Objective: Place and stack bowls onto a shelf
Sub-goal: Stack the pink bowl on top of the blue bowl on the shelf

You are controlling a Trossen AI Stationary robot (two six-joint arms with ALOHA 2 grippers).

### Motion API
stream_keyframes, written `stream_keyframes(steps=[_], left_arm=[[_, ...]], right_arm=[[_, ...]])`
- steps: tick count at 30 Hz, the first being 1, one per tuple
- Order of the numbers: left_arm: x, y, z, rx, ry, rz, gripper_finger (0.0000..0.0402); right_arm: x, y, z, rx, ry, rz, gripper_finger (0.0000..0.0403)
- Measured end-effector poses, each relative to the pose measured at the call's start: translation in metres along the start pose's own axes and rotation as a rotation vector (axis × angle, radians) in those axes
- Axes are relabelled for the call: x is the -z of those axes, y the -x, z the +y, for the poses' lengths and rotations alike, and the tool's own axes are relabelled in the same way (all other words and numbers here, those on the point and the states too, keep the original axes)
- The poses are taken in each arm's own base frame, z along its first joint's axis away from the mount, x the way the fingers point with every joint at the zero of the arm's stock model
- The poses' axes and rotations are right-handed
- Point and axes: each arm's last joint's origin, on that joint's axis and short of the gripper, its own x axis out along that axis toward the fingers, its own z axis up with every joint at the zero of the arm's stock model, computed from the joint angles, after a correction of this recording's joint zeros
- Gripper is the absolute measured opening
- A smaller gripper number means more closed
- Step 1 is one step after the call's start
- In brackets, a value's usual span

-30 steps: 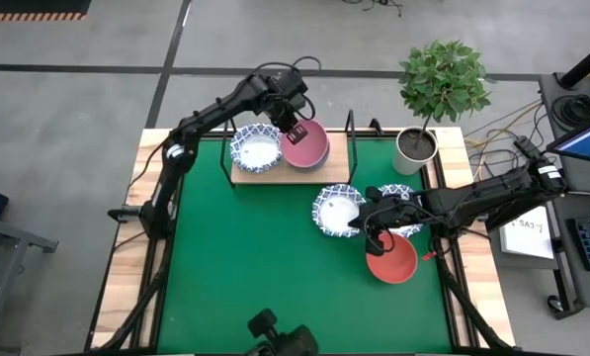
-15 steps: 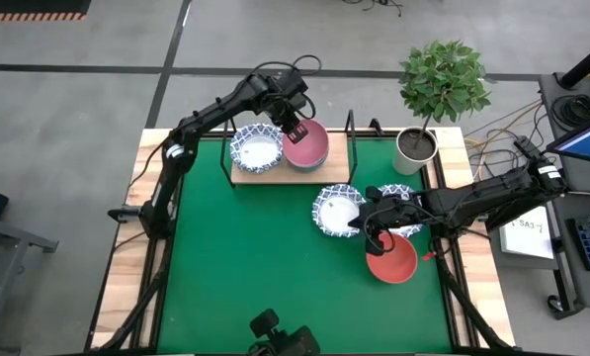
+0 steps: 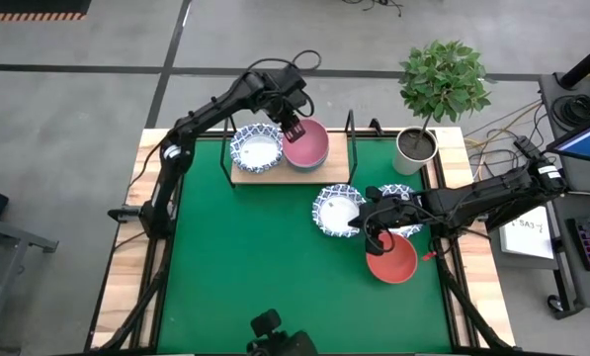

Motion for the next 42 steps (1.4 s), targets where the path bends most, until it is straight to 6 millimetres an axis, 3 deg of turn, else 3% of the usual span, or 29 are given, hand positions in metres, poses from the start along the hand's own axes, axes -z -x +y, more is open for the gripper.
stream_keyframes(steps=[5,10,14,37,42], left_arm=[[0.000,0.022,-0.002,0.002,-0.129,-0.051,0.0091],[-0.001,0.021,-0.005,0.003,-0.178,-0.070,0.0041],[-0.002,0.012,-0.007,0.008,-0.179,-0.055,0.0005],[-0.006,-0.044,-0.008,0.006,-0.092,0.009,0.0000],[-0.006,-0.044,-0.008,0.006,-0.099,0.005,0.0000]], right_arm=[[0.000,0.000,0.000,0.001,0.000,-0.001,0.0009],[0.000,0.000,0.000,0.001,-0.001,-0.005,0.0009],[-0.001,0.000,0.000,0.001,-0.001,-0.006,0.0009],[0.001,-0.001,0.000,0.001,0.000,-0.002,0.0009],[0.001,-0.001,0.000,0.001,0.000,-0.002,0.0009]])
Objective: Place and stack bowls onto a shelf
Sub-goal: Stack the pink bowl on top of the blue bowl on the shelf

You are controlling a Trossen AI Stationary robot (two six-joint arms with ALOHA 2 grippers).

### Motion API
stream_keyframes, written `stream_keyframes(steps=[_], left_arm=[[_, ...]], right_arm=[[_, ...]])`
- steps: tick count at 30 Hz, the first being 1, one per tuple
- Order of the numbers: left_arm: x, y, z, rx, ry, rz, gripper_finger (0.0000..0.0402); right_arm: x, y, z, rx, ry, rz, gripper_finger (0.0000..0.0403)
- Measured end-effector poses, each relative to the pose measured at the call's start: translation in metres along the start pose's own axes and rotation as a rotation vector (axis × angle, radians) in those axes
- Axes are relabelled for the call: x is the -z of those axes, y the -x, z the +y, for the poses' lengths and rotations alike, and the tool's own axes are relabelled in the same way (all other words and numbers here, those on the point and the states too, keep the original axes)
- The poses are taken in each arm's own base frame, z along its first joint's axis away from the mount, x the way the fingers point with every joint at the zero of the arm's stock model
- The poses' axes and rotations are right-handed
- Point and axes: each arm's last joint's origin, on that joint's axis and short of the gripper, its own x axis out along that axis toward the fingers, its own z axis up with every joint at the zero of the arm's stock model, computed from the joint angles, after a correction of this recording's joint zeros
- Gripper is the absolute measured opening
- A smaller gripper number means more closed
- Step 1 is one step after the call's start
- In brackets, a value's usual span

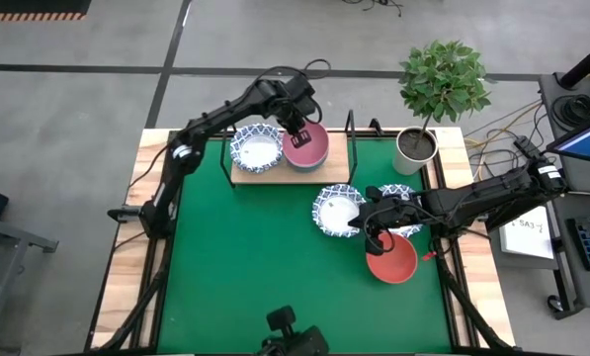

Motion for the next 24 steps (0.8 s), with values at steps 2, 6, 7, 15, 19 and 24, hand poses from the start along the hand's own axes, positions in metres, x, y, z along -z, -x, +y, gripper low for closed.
stream_keyframes(steps=[2,6,7,15,19,24], left_arm=[[-0.001,0.006,-0.001,0.004,-0.019,-0.017,0.0000],[-0.005,0.017,-0.003,0.013,-0.042,-0.080,0.0000],[-0.007,0.018,-0.003,0.013,-0.045,-0.098,0.0000],[-0.022,0.000,-0.003,-0.009,-0.040,-0.218,0.0000],[-0.021,-0.013,-0.005,-0.003,-0.032,-0.191,0.0000],[-0.020,-0.026,-0.006,0.003,-0.030,-0.166,0.0000]], right_arm=[[0.000,0.000,0.000,0.000,0.000,0.000,0.0009],[0.000,0.000,0.000,0.000,0.000,0.000,0.0009],[0.000,0.000,0.000,0.000,0.000,0.000,0.0009],[0.000,0.000,0.000,0.000,0.000,-0.001,0.0009],[0.000,0.000,0.000,0.000,0.000,-0.001,0.0009],[0.000,0.000,0.000,0.000,0.001,-0.001,0.0009]])
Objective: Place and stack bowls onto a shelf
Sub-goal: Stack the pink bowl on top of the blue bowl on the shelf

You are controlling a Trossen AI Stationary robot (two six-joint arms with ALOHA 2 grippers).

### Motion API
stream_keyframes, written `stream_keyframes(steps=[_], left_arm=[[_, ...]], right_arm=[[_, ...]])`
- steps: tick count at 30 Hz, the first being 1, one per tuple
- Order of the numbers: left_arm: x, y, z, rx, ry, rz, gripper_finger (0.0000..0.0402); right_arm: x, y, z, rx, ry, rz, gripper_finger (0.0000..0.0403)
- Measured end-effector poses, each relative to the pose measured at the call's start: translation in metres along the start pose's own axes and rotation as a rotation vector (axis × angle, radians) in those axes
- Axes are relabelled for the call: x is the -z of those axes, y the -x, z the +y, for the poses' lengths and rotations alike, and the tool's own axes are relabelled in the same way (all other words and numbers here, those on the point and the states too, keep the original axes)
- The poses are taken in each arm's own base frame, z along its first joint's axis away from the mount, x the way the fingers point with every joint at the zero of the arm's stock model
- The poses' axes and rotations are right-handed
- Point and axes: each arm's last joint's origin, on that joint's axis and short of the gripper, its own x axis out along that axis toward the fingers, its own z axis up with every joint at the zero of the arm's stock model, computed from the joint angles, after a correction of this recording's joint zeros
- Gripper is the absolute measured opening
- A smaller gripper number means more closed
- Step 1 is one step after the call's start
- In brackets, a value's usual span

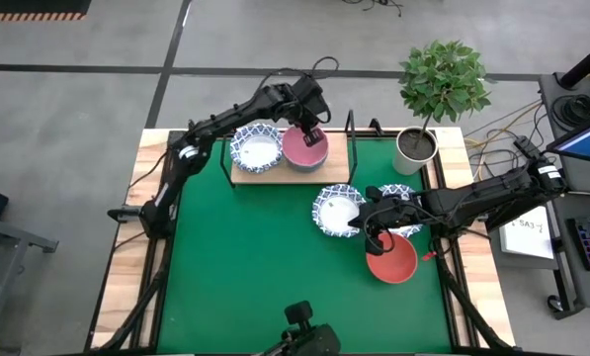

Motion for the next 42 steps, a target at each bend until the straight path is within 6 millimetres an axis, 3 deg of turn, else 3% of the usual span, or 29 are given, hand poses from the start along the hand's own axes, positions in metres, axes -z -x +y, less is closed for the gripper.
stream_keyframes(steps=[5,12,15,20,26,34,42], left_arm=[[0.000,0.004,0.000,0.001,-0.004,0.004,0.0000],[0.004,0.036,-0.002,0.014,-0.001,0.060,0.0000],[0.008,0.045,-0.011,0.036,-0.002,0.124,0.0000],[0.017,0.078,-0.030,0.059,-0.053,0.240,0.0000],[0.028,0.099,-0.040,0.075,-0.128,0.353,0.0000],[0.023,0.092,-0.040,0.068,-0.137,0.304,0.0000],[0.041,0.074,-0.044,0.086,-0.127,0.431,0.0000]], right_arm=[[0.000,0.000,0.000,0.000,0.000,0.000,0.0009],[0.001,0.000,-0.001,0.026,-0.010,-0.003,0.0009],[0.005,-0.002,-0.001,0.030,-0.032,0.010,0.0009],[0.019,-0.007,-0.003,0.036,-0.097,0.038,0.0009],[0.034,-0.014,-0.004,0.030,-0.175,0.028,0.0009],[0.045,-0.016,-0.001,0.018,-0.246,0.051,0.0009],[0.043,-0.014,0.008,-0.021,-0.237,0.017,0.0009]])
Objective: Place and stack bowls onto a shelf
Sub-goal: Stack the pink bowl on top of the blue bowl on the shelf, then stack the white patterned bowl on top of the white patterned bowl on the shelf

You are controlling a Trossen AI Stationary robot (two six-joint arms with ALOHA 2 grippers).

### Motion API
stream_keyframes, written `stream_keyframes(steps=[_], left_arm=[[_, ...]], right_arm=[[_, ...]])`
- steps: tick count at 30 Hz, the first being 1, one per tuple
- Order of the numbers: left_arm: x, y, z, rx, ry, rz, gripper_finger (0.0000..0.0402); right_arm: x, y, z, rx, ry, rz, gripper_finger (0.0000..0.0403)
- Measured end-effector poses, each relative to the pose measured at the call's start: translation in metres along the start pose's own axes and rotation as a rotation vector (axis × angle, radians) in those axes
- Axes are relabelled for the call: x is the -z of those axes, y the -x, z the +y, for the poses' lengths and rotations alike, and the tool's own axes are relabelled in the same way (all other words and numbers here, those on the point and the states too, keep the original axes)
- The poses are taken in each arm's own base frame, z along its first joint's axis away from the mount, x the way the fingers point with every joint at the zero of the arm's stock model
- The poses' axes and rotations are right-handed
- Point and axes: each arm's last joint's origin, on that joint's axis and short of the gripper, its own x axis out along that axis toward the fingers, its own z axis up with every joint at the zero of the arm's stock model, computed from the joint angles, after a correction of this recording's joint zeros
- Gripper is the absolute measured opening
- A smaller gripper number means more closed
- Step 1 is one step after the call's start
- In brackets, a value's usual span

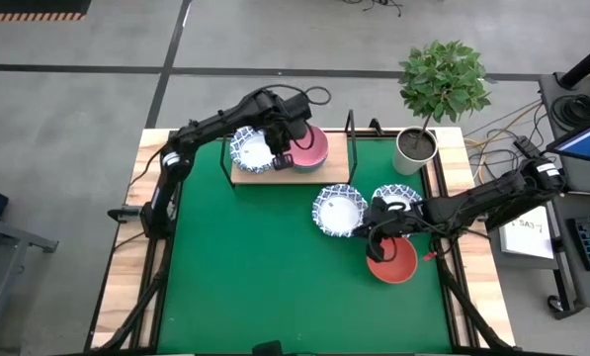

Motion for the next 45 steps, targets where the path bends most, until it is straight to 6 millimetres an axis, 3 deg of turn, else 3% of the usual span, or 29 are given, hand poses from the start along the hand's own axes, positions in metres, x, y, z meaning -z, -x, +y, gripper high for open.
stream_keyframes(steps=[8,16,22,31,37,41,45], left_arm=[[-0.001,-0.022,-0.002,-0.025,-0.001,0.024,0.0000],[0.003,-0.013,-0.006,-0.001,-0.009,0.055,0.0000],[-0.005,0.003,-0.010,-0.015,-0.024,-0.073,0.0000],[-0.005,-0.018,-0.002,-0.042,-0.010,-0.017,0.0000],[-0.006,-0.019,-0.004,-0.057,0.007,-0.012,0.0000],[-0.006,-0.006,-0.016,-0.063,0.031,-0.053,0.0000],[-0.010,0.012,-0.047,-0.053,-0.024,-0.133,0.0000]], right_arm=[[-0.001,0.000,0.001,-0.005,0.001,-0.008,0.0009],[-0.001,0.000,0.001,-0.008,0.005,-0.014,0.0009],[-0.002,0.000,0.002,-0.012,0.020,-0.024,0.0009],[-0.002,0.000,0.002,-0.012,0.014,-0.025,0.0009],[-0.002,0.000,0.002,-0.013,0.012,-0.024,0.0009],[-0.002,0.000,0.002,-0.013,0.011,-0.025,0.0009],[-0.003,0.000,0.002,-0.014,0.002,-0.028,0.0009]])
